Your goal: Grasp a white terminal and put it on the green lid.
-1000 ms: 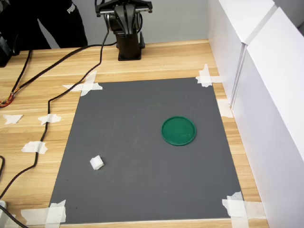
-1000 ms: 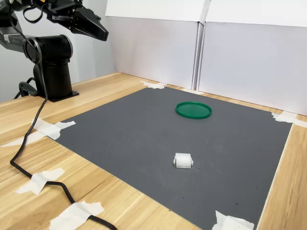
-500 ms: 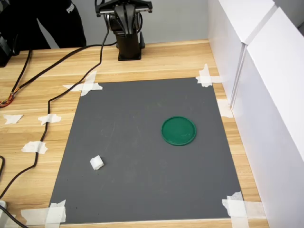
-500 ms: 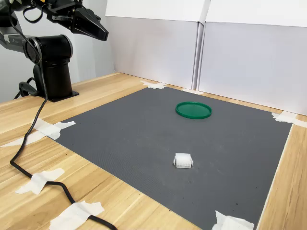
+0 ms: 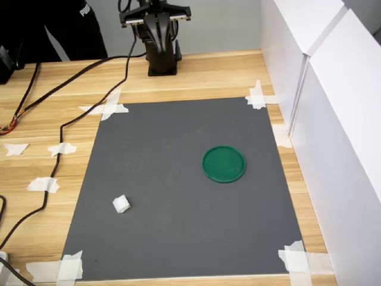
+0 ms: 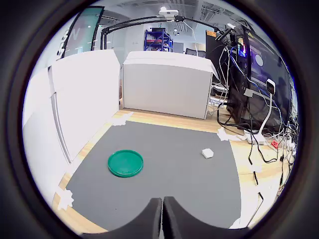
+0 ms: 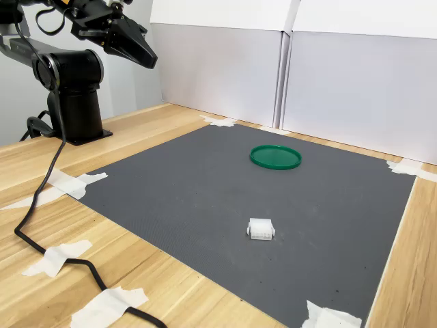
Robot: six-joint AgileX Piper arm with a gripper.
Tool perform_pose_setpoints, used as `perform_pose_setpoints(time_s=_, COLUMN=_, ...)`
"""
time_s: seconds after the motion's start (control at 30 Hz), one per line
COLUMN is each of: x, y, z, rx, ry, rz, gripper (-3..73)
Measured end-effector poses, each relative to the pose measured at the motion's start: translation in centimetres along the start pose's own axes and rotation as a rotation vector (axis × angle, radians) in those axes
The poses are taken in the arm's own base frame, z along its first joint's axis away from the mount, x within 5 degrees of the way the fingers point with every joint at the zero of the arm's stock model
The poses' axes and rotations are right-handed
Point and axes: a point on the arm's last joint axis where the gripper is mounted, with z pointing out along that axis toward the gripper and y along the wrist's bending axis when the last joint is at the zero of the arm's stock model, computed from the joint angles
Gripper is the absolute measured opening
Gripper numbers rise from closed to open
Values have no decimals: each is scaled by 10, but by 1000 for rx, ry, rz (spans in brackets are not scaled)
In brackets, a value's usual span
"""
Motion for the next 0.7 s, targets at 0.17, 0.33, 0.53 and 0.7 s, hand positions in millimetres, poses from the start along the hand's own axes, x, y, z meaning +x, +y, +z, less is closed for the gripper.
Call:
perform_pose_setpoints(time_s=0.17, x=-28, y=-7, z=9, rx=2, ry=61, rz=-16, gripper=-16)
perform_pose_setpoints(time_s=0.33, x=-54, y=-18, z=27, rx=5, ry=199, rz=-78, gripper=-16)
perform_pose_setpoints(time_s=0.53, x=-74, y=-30, z=57, rx=-13, ry=403, rz=-168, gripper=-16)
perform_pose_setpoints(time_s=0.7, x=-87, y=-38, z=83, rx=-42, ry=508, rz=-191, gripper=-16)
